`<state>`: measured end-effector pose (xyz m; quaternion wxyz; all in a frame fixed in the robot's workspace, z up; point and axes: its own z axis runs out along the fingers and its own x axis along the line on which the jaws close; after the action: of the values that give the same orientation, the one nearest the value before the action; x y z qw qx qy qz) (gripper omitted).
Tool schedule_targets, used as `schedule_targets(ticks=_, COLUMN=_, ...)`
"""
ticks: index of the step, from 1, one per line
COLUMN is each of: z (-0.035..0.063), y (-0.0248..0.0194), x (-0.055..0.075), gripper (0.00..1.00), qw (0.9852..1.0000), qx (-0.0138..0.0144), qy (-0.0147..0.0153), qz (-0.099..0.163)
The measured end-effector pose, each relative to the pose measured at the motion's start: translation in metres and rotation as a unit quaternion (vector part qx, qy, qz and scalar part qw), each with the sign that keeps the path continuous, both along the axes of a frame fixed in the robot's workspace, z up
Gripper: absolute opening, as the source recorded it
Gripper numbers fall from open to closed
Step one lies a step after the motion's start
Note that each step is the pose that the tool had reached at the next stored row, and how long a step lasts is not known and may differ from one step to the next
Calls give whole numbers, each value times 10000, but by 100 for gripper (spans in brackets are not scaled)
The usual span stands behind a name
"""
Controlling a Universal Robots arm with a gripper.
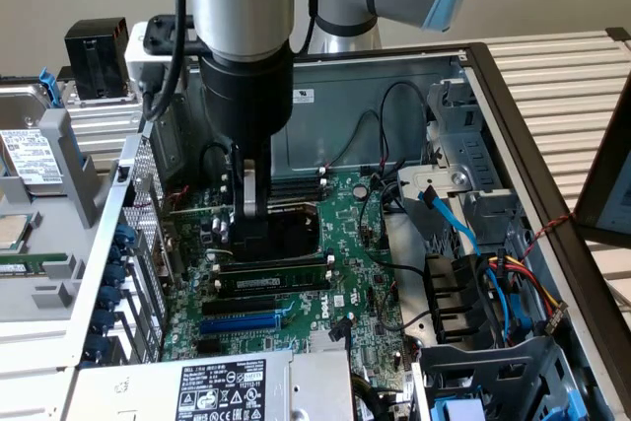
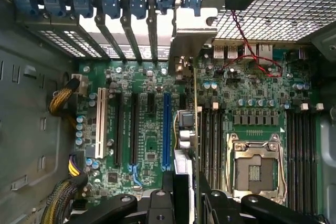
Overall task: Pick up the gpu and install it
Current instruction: 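Insert the gpu into the slot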
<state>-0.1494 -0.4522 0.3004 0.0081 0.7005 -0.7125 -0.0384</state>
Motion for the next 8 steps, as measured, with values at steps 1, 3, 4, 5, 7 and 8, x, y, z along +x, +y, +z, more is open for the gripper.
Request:
schedule_targets(ticks=1, z=-11, y=-4, x=-8, gripper=27, qw=10000, qx=2, qy=0, qz=0)
schedule_targets(ticks=3, z=-26, y=-14, x=-26, gripper=27, qw=10000, qx=6, qy=-1, qz=0)
schedule_targets(ticks=4, z=-33, y=-21, x=-32, gripper=27, qw=10000, qx=8, qy=-1, qz=0)
schedule_targets(ticks=5, z=-44, y=-31, x=-36, gripper=27, qw=10000, qx=12, qy=-1, qz=1)
schedule_targets(ticks=7, z=-77, y=-47, x=-40, gripper=27, qw=10000, qx=20, qy=-1, qz=-1)
schedule_targets(ticks=8, z=-95, y=-53, x=-42, gripper=27, qw=10000, qx=21, qy=-1, qz=-1)
